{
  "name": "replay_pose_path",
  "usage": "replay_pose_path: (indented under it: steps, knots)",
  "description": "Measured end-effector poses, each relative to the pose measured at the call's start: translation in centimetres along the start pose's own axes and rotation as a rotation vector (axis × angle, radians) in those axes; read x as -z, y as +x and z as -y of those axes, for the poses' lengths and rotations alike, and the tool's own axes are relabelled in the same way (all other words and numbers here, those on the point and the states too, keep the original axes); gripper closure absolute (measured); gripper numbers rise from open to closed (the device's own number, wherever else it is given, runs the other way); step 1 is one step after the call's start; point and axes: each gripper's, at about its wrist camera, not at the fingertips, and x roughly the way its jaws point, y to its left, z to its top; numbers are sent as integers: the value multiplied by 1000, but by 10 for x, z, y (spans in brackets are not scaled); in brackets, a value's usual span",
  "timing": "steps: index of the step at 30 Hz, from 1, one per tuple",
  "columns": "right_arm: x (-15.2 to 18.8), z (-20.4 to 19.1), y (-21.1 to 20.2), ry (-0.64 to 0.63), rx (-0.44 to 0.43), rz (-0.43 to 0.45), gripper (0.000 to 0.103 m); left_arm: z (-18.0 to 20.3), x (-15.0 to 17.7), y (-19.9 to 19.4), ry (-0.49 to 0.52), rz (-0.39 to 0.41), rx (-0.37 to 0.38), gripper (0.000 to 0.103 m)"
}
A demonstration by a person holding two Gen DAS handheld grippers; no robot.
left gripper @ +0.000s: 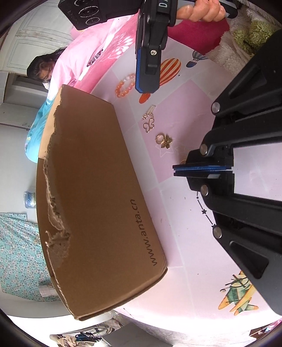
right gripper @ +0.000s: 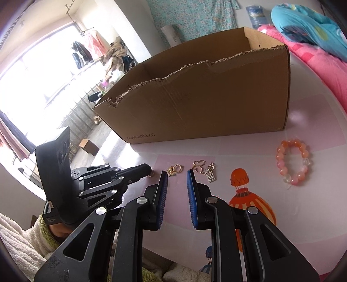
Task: Organize jewelry
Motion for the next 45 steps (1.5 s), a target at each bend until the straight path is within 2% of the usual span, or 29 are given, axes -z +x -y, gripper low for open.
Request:
replay_pose_path:
  steps: [3, 11, 19, 23, 26, 28, 29, 30, 35, 39, 44, 45]
  knots:
    - [-2, 0, 1, -19, 3, -5, 83, -3, 3, -4, -30, -2, 23, 103]
    - [-1, 0, 9, -20, -1, -34, 83, -1, 5, -4, 8, 0, -48, 103]
    - [-3, 2, 8, -11, 6, -31, 83, 20, 6, -1, 26, -17, 10, 103]
    - [0, 2, 7, -6, 8, -32, 83, 25, 7, -1, 19, -12, 64, 103]
    - [0, 2, 7, -4, 9, -33, 83, 28, 6, -7, 60, 20, 47, 102]
    - [0, 2, 7, 0, 4, -33, 83, 26, 4, -9, 95, 33, 13, 94]
    - [1, 2, 8, 1, 2, -34, 83, 23, 3, -8, 110, 33, -5, 83]
    - [1, 1, 7, 0, 2, -34, 83, 22, 3, -8, 126, 32, -16, 77]
    - [2, 0, 7, 0, -1, -33, 83, 17, 4, 2, 228, 0, -27, 77]
    - [1, 2, 6, 6, -3, -29, 83, 10, 0, 5, 225, -16, 13, 77]
    - [3, 0, 4, 0, 1, -29, 83, 5, 0, 6, 219, -4, 29, 92]
    - [3, 0, 4, 0, 4, -26, 83, 5, 0, 6, 219, -2, 32, 91]
